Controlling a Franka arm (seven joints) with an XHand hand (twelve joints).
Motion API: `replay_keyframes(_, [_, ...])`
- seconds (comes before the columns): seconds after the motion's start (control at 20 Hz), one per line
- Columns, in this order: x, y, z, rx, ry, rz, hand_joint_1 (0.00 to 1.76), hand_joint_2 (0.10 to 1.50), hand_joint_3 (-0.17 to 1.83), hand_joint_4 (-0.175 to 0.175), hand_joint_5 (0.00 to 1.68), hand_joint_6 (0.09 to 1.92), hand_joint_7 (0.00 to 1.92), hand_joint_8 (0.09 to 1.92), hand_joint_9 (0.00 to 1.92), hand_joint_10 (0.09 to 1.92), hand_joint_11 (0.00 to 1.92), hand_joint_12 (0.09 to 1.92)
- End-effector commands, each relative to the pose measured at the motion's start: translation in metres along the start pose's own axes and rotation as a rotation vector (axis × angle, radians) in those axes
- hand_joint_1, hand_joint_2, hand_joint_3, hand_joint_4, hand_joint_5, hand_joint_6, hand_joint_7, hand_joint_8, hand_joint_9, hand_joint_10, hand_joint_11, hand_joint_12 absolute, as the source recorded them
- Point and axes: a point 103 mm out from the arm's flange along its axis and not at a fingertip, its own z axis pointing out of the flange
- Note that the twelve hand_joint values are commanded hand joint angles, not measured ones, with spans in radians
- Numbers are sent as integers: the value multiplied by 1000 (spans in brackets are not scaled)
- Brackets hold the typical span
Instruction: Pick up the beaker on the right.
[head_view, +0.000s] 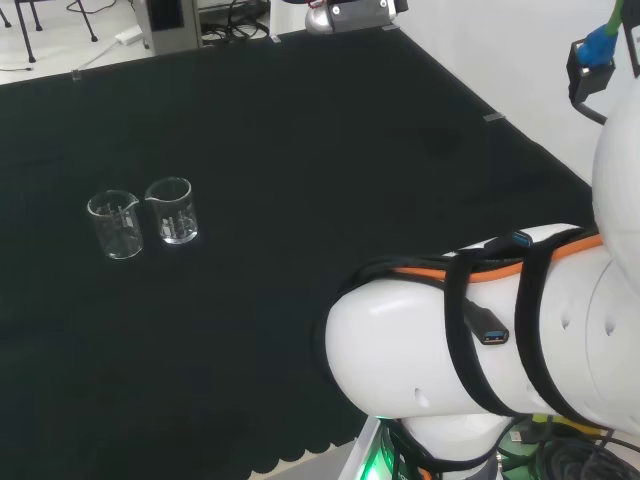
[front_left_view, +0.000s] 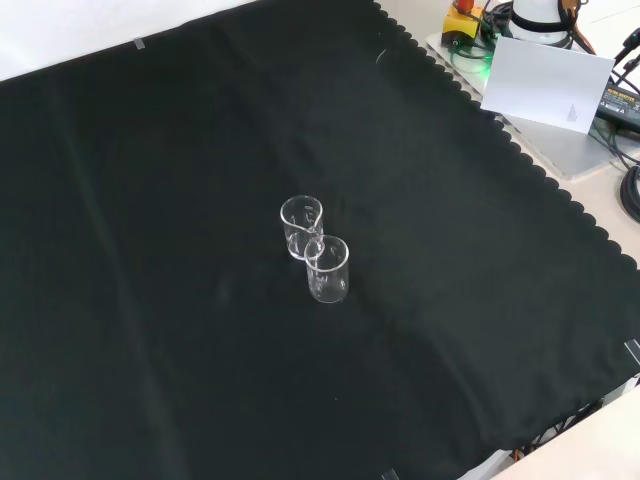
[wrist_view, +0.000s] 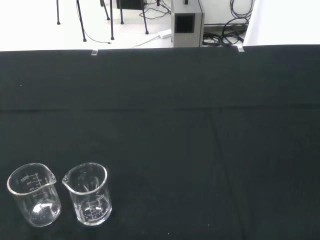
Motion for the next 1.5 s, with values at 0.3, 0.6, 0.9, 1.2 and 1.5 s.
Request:
replay_keyframes(0.3, [-3, 7, 2, 3, -18, 2, 99, 1325, 270, -13, 282, 91, 177, 472, 190, 622, 0, 900])
replay_keyframes(0.6, [-27, 24, 11, -20, 10, 21, 296, 1221, 195, -17, 263, 87, 223, 498, 233, 648, 0, 919])
replay_keyframes(0.9, [-57, 43, 24, -5, -15, 139, 654, 917, 436, -34, 307, 87, 279, 604, 340, 687, 0, 1117])
replay_keyframes(1.2, [-30, 57, 56, 14, 6, 173, 722, 756, 659, -38, 325, 87, 277, 625, 347, 699, 0, 1161])
replay_keyframes(1.5, [1, 91, 94, 30, 79, 131, 729, 736, 671, -39, 328, 87, 272, 624, 348, 701, 0, 1165])
